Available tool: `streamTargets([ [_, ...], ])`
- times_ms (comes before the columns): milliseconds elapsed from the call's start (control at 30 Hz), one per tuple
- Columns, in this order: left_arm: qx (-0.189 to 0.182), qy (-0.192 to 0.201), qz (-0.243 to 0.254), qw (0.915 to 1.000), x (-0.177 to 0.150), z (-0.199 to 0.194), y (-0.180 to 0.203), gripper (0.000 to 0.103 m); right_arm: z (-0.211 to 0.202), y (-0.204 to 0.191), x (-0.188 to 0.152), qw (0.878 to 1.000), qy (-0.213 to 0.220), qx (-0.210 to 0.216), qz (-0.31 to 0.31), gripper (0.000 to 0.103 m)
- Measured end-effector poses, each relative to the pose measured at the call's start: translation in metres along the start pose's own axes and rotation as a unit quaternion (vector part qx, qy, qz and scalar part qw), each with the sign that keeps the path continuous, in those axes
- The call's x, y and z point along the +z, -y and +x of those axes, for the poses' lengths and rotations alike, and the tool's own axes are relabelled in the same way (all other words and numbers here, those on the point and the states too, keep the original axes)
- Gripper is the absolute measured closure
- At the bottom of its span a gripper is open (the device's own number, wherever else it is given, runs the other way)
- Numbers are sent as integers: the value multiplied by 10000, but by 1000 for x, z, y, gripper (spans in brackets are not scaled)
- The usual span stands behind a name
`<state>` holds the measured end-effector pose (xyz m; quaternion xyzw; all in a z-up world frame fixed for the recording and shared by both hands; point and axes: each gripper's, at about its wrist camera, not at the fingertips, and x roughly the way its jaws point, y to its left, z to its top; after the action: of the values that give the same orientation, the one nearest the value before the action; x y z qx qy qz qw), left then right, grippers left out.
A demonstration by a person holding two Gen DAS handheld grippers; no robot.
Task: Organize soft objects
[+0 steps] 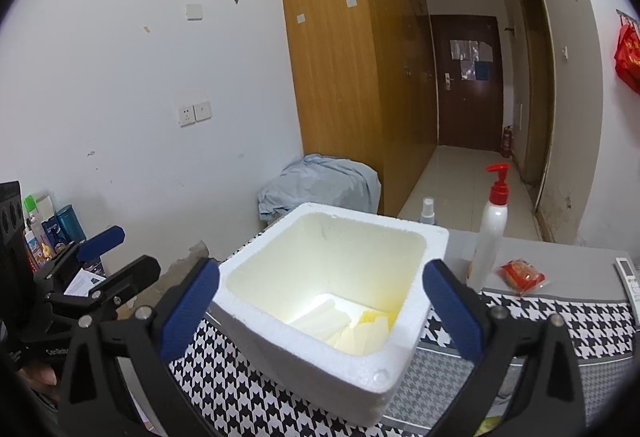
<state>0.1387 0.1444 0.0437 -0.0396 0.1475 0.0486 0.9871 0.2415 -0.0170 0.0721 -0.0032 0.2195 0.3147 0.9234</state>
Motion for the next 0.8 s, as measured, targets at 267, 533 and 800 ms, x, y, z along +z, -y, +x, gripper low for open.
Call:
streamTargets([
  [267,-94,103,81,9999,2,-13,15,1,-24,3,-2,9998,175,-98,-98,0],
  [533,-181,185,133,9996,4,-25,31,1,-44,12,-5,9994,274,-201,-95,0],
  [800,-260,205,136,9994,5,-33,44,1,-62,15,-13,9986,423,-239,-213,0],
])
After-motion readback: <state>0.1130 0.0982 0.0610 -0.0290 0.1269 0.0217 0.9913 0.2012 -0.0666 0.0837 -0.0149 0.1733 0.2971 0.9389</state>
